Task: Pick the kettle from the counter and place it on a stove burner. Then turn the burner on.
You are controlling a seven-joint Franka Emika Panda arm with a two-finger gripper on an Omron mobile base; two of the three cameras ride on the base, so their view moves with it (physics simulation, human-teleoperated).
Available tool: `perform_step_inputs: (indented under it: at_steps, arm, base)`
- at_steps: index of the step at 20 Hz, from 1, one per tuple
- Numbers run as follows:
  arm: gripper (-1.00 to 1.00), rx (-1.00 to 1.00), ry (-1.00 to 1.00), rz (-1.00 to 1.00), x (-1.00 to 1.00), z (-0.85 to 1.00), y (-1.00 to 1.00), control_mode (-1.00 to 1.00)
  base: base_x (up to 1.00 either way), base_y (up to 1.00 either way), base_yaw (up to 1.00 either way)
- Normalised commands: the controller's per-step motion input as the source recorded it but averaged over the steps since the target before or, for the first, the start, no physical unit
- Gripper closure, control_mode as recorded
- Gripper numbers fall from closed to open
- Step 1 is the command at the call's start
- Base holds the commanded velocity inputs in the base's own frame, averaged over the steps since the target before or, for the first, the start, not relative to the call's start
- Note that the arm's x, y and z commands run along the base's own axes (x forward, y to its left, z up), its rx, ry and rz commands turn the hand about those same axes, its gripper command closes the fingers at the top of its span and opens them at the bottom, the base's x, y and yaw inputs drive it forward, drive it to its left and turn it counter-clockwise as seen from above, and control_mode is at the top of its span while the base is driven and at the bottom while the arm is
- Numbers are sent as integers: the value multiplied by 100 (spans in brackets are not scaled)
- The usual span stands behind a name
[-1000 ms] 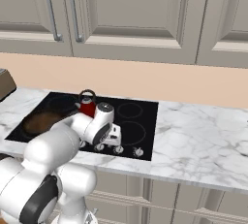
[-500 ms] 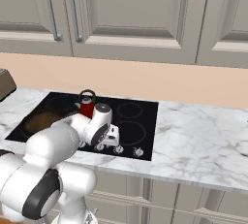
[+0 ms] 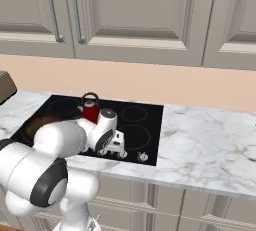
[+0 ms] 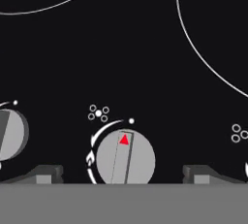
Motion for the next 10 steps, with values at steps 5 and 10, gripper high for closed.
perform_step_inputs:
  at_steps: [5,10]
  arm:
    - [-100,0,0,0,7,-23,3,-100]
    - [-100,0,0,0,4,-25,1,-100]
  base:
    - [0,0,0]
    - [0,0,0]
